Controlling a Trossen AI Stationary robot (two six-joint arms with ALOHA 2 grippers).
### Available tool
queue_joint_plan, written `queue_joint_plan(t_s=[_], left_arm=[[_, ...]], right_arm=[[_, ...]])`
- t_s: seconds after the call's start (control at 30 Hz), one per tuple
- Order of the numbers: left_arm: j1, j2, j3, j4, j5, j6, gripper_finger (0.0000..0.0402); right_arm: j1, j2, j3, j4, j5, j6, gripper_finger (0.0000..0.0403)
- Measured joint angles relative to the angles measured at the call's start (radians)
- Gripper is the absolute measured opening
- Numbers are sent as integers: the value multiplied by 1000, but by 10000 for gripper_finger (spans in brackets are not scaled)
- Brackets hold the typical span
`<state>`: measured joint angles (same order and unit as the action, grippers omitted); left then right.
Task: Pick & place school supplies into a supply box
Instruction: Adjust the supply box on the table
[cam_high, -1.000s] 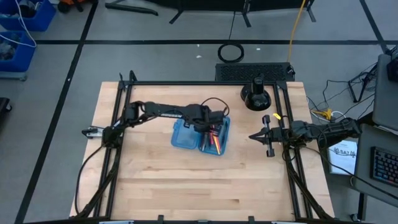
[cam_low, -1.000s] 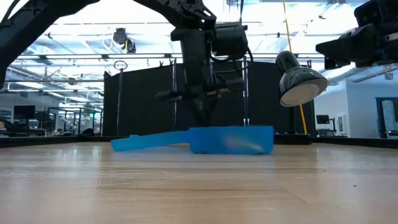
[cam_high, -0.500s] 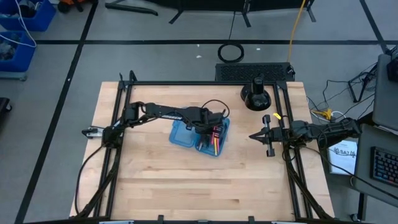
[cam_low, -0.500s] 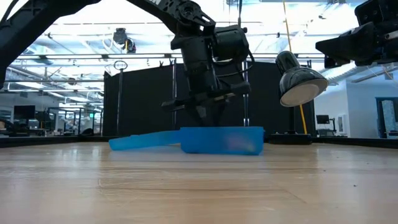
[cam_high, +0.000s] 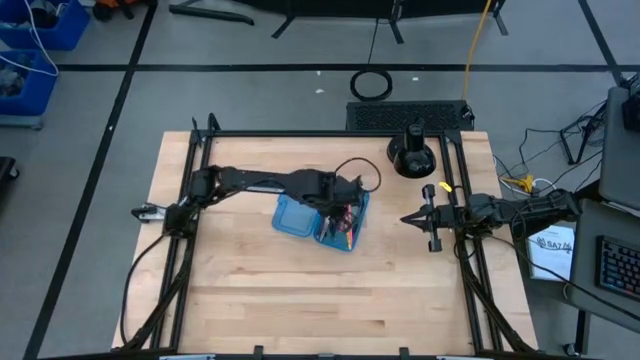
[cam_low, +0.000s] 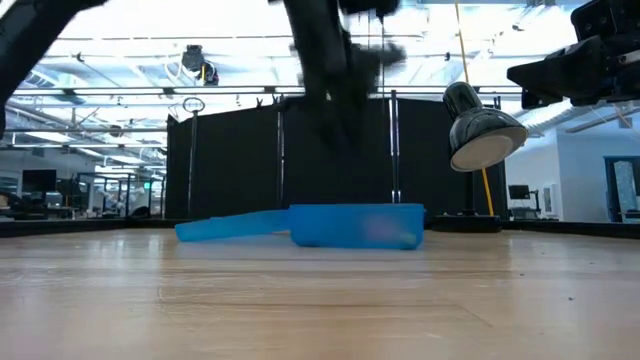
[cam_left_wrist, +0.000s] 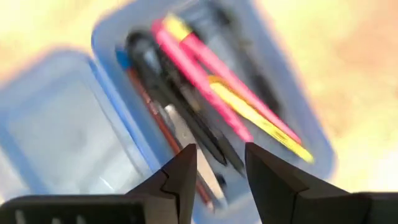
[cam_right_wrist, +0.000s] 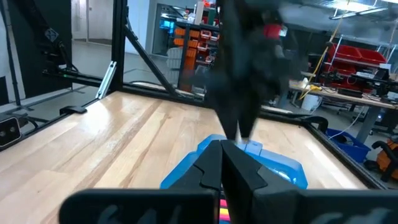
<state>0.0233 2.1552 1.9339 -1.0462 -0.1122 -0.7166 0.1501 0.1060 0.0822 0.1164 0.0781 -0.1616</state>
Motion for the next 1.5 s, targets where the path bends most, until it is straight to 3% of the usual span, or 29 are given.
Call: queue_joint_plan(t_s=[0.17, 0.27, 0.4, 0.5, 0.67, 0.77, 0.87, 1.03, 1.5], left_arm=[[-166, -139, 8, -15, -103, 258, 128], [-305, -194, -30, 10, -239, 330, 106], [-424, -215, -130, 12, -344, 174, 55], [-466, -213, -241, 115, -368, 48, 10], [-459, -163, -443, 567, -333, 104, 4], [-430, -120, -472, 712, -338, 120, 3], [-390, -62, -454, 729, -333, 102, 3], [-326, 41, -410, 715, -216, 67, 2], [-220, 118, -309, 694, -254, 88, 1]], right_arm=[[0, 6, 0, -4, -1, 9, 0], [0, 14, -1, -10, -2, 11, 0], [0, 31, -1, -23, -3, 36, 0], [0, 50, -1, -19, -2, 69, 0], [0, 83, -1, -13, -1, 71, 0], [0, 90, -1, -12, -1, 72, 0], [0, 94, -1, -5, 0, 71, 0], [0, 97, -1, 22, 3, 70, 0], [0, 98, -1, 21, 1, 68, 0]])
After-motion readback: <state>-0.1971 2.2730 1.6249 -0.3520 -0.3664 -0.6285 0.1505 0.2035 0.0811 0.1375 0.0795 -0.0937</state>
